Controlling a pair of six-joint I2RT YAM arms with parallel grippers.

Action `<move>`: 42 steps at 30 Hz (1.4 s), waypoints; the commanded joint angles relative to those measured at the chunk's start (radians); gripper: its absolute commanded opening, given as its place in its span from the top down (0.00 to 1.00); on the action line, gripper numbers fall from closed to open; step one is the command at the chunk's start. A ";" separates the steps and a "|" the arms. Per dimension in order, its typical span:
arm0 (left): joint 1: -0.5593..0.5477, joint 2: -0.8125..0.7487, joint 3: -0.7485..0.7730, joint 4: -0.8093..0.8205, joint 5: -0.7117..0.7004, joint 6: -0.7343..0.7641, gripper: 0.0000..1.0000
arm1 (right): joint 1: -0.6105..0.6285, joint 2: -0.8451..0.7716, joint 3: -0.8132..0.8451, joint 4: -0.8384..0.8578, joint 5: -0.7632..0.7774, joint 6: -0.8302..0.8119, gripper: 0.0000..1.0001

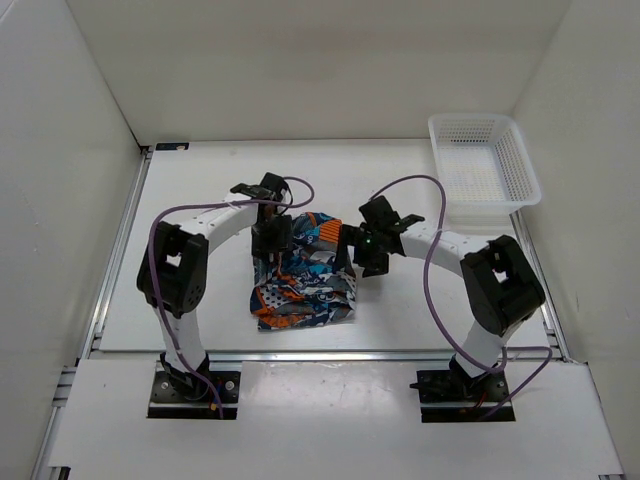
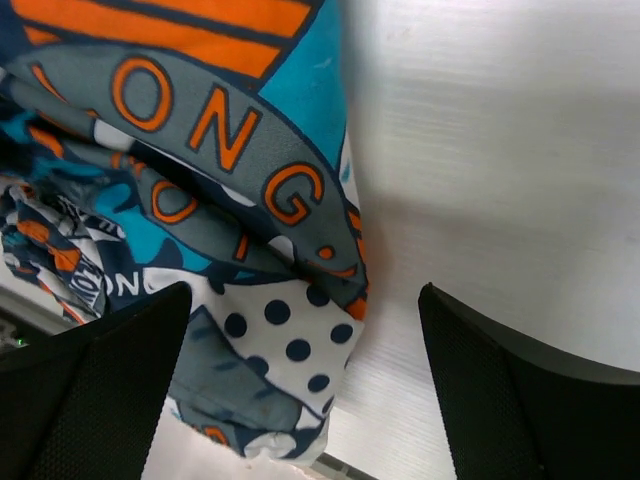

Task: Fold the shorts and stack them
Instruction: Fold the shorts

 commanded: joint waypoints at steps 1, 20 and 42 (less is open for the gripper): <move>0.000 -0.006 0.053 0.015 -0.018 0.014 0.40 | -0.009 0.030 -0.038 0.117 -0.130 0.013 0.04; 0.091 -0.206 0.030 -0.108 0.024 0.100 0.90 | 0.021 -0.029 -0.029 0.093 -0.092 0.001 0.01; 0.206 -0.216 -0.007 -0.074 0.065 0.118 0.90 | 0.129 0.059 -0.085 0.289 -0.220 0.127 1.00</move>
